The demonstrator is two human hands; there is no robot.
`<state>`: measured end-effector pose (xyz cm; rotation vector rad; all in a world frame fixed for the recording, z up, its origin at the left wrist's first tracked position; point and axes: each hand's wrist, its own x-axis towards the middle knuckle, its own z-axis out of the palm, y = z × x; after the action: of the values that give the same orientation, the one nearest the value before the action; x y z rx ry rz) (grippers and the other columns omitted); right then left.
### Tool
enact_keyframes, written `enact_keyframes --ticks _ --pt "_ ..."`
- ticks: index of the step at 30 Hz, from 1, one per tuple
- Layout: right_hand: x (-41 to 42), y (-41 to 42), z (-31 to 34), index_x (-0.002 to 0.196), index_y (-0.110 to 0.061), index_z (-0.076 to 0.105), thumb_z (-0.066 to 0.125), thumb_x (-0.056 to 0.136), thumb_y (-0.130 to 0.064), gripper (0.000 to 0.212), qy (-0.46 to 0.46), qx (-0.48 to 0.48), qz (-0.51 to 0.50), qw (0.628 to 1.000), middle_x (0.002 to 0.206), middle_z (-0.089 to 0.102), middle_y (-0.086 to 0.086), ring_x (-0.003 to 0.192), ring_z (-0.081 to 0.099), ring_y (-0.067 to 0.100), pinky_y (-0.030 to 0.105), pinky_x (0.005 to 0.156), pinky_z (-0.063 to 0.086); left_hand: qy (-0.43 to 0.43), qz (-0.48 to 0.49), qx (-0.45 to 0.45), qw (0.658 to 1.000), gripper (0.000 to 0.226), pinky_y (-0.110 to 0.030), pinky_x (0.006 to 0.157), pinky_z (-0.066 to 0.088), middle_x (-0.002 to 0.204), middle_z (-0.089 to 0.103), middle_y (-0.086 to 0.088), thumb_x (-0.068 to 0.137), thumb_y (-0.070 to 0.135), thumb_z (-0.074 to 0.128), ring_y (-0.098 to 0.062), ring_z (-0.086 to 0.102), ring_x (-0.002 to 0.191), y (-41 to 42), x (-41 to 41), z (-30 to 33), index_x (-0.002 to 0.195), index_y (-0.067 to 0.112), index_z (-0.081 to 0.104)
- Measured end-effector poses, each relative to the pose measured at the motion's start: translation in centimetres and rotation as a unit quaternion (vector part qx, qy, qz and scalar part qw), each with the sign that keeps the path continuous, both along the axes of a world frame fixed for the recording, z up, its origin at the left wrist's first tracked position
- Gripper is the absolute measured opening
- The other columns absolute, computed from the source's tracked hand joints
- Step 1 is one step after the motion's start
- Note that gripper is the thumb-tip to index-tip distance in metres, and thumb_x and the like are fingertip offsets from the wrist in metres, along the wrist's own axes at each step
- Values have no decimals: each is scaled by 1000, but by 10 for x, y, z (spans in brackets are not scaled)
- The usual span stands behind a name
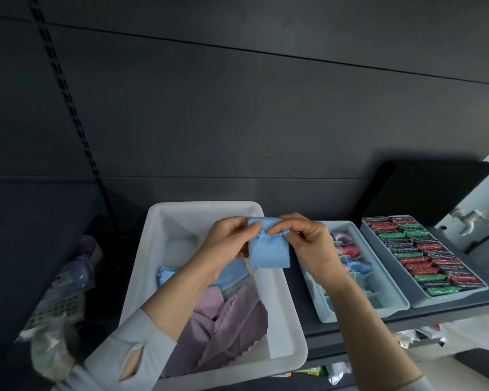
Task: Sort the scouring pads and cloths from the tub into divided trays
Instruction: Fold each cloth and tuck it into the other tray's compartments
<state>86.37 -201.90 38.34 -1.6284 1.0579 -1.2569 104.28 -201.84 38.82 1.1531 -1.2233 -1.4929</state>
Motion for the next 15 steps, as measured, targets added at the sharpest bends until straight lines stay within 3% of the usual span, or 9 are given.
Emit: enact_keyframes --ticks 4,7,9,12,15 --pt "2 3 -1 86 -14 75 41 88 18 47 -54 35 -13 998 102 69 6 98 64 18 30 87 49 7 25 -36 999 9 -29 67 55 85 69 -1 92 9 64 -12 65 75 -1 0 -7 95 16 68" --pt "6 10 0 116 -20 64 49 98 -11 24 -138 140 12 980 106 67 8 97 64 21 37 85 52 -15 36 -83 996 18 -38 70 56 89 68 0 89 5 66 -17 64 79 -3 2 -12 95 22 69" --pt "8 14 -3 121 -23 62 60 96 -22 25 -89 177 29 980 112 67 8 101 66 23 41 85 57 -59 46 -130 989 25 -38 71 57 90 69 5 88 2 66 -18 65 82 -4 3 -14 91 26 70" --pt "11 16 -11 120 -12 64 57 95 -5 26 -87 160 13 983 109 70 10 96 69 18 36 75 60 -73 55 -168 982 34 -23 70 51 93 69 8 84 -6 64 -11 66 83 -3 4 -15 86 28 73" --pt "10 14 -16 114 -5 67 54 94 4 25 -128 149 -13 980 101 74 5 90 71 16 25 69 56 -65 50 -148 986 44 -24 79 55 106 67 2 85 -9 58 -12 67 96 -1 2 -17 94 31 75"
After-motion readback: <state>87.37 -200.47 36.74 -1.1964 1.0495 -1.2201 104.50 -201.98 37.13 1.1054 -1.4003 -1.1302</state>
